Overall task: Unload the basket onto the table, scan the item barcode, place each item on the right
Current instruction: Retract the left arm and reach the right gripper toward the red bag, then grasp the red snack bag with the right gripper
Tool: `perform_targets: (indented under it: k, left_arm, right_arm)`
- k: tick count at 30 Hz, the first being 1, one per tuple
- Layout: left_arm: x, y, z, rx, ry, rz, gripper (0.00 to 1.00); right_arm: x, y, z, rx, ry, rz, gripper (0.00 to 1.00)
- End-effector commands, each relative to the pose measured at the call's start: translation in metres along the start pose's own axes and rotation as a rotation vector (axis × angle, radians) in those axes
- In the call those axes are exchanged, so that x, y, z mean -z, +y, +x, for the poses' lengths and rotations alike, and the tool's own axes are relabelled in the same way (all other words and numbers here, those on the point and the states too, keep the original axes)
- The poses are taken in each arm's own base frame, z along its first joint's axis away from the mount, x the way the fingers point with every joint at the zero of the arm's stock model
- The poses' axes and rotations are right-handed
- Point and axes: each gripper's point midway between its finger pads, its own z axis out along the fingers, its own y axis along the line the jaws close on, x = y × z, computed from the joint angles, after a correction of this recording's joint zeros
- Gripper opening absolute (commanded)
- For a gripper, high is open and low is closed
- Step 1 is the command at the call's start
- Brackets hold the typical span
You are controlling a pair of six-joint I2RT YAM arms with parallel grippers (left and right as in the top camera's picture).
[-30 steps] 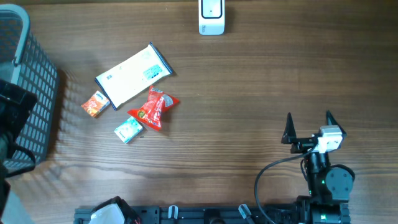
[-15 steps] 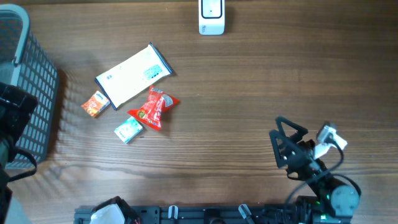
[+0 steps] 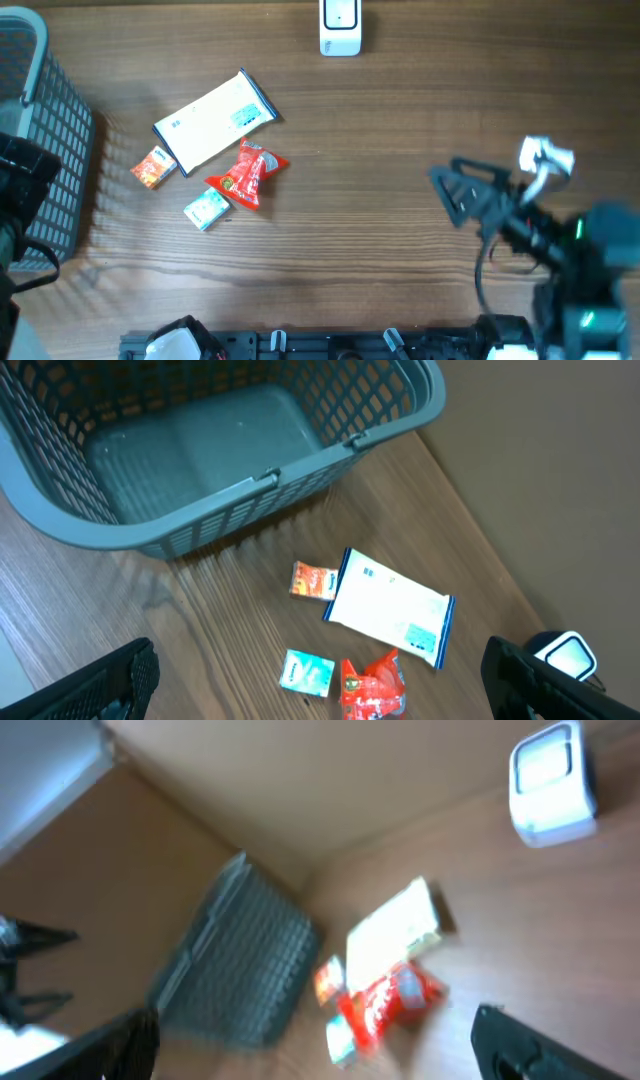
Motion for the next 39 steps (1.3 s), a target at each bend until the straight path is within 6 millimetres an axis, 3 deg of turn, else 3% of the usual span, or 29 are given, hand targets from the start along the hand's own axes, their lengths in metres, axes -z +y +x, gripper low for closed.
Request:
perform_targets:
  k: [1, 4, 7, 8, 9, 12, 14, 18, 21, 24, 25, 28, 32, 36, 39]
  left_arm:
    - [0.001, 0.0, -0.001, 0.015, -0.004, 0.004, 1.0]
    - [0.001, 0.0, -0.001, 0.015, -0.004, 0.004, 1.0]
    - [0.001, 0.0, -0.001, 0.015, -0.004, 0.004, 1.0]
    - [0.001, 0.0, -0.001, 0.015, -0.004, 0.004, 1.0]
    - [0.001, 0.0, -0.001, 0.015, -0.004, 0.004, 1.0]
    - [0.001, 0.0, -0.001, 0.015, -0.004, 0.004, 1.0]
    - [0.001, 0.0, -0.001, 0.015, -0.004, 0.005, 1.0]
    - [0.001, 0.0, -0.001, 0.015, -0.004, 0.004, 1.0]
    - [0.001, 0.0, -0.001, 0.015, -0.004, 0.004, 1.0]
    - [0.001, 0.0, -0.001, 0.015, -0.004, 0.004, 1.0]
    - [0.001, 0.0, -0.001, 0.015, -0.004, 0.004, 1.0]
    - [0.001, 0.0, -0.001, 0.015, -0.004, 0.004, 1.0]
    - [0.001, 0.0, -0.001, 0.015, -0.004, 0.004, 1.0]
    - [0.001, 0.0, -0.001, 0.015, -0.004, 0.004, 1.0]
    - [0.001, 0.0, -0.001, 0.015, -0.004, 0.004, 1.0]
  right_arm:
    - [-0.03, 0.021, -0.012, 0.218, 0.198, -0.049, 1.0]
    - [-0.064, 0.032, 0.001, 0.297, 0.365, -0.073, 1.0]
    - [-0.104, 0.038, 0.029, 0.34, 0.502, -0.066, 1.0]
    - [-0.121, 0.037, 0.044, 0.368, 0.549, -0.053, 1.0]
    - [-0.146, 0.03, 0.072, 0.399, 0.626, -0.007, 1.0]
    - [-0.173, 0.025, 0.127, 0.436, 0.822, -0.039, 1.0]
    - [-0.189, 0.015, 0.149, 0.392, 0.948, 0.008, 1.0]
    - [-0.219, 0.011, 0.156, 0.324, 1.014, 0.051, 1.0]
    - [-0.254, 0.015, 0.145, 0.241, 0.897, 0.055, 1.0]
    - [-0.276, 0.009, 0.142, 0.212, 0.837, 0.072, 0.98]
    - [-0.284, 0.002, 0.145, 0.23, 0.822, 0.095, 0.88]
    - [-0.296, -0.022, 0.162, 0.223, 0.824, 0.201, 0.45]
    - [-0.308, -0.043, 0.206, 0.26, 0.886, 0.257, 0.11]
    - [-0.322, -0.059, 0.236, 0.321, 0.89, 0.307, 0.04]
    - [-0.326, -0.071, 0.243, 0.316, 0.886, 0.343, 0.04]
